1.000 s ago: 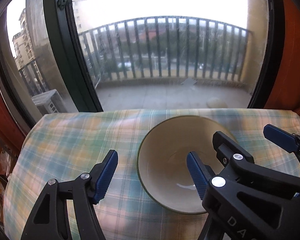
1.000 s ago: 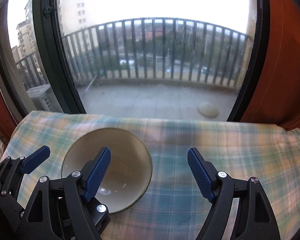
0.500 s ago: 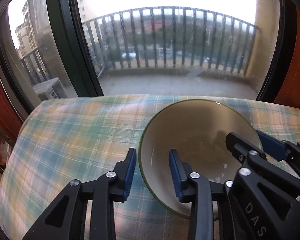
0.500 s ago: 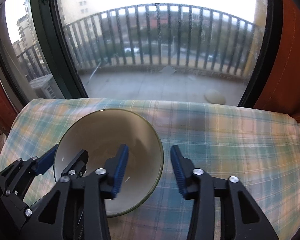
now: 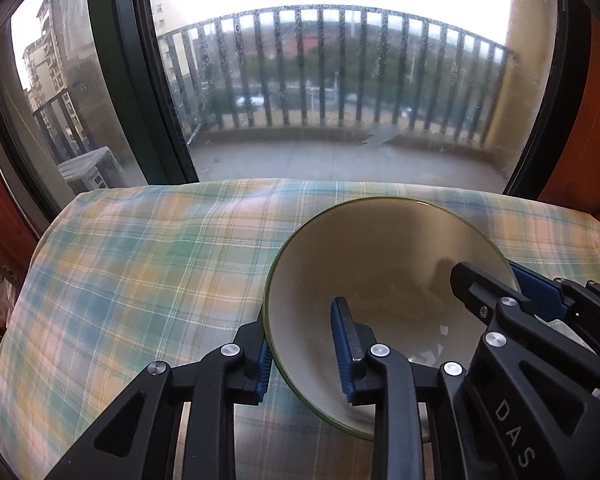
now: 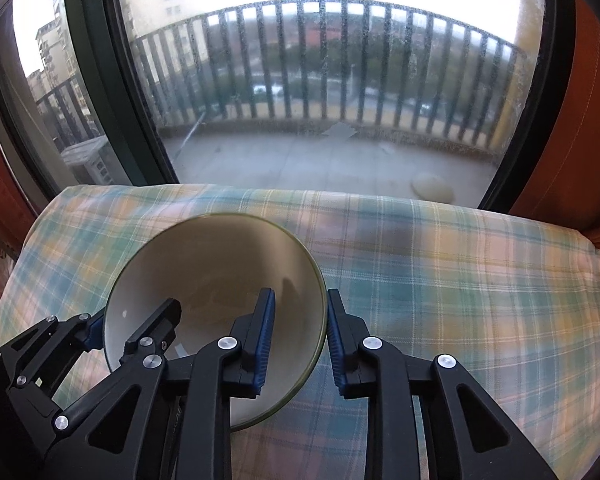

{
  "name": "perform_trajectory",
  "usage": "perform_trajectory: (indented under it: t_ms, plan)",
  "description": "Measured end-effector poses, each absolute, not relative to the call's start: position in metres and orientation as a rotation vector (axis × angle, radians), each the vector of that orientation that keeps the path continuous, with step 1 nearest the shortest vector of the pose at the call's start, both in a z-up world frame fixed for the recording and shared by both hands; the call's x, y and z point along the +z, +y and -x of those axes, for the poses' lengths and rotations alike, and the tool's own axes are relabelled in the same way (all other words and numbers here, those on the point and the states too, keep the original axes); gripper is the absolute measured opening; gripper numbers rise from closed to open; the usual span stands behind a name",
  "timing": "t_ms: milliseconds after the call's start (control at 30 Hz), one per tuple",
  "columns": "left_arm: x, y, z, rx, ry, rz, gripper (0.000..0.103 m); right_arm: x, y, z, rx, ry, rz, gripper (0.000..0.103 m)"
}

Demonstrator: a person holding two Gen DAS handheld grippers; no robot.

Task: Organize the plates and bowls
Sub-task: 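Lift the nested bowls and carry them toward the red-rimmed plate stack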

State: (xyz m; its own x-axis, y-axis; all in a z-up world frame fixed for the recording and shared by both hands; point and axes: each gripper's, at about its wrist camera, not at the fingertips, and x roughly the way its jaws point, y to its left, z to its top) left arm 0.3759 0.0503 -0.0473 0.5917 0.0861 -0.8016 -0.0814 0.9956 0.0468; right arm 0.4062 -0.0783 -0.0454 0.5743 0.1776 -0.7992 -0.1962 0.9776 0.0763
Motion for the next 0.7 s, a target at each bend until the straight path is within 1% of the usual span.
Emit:
perform_trajectory:
  t_ms: [333, 700]
  plan:
    - [-0.021, 0.051, -0.359, 0.099, 0.878, 0.0, 0.026, -0.016, -0.08, -0.39, 0.23, 0.877, 0.053, 0.029]
    - [0.013, 0.054, -0.328, 0.11, 0.814, 0.004, 0.026, 0.025, -0.085, -0.353, 0.244, 0.803, 0.045, 0.029]
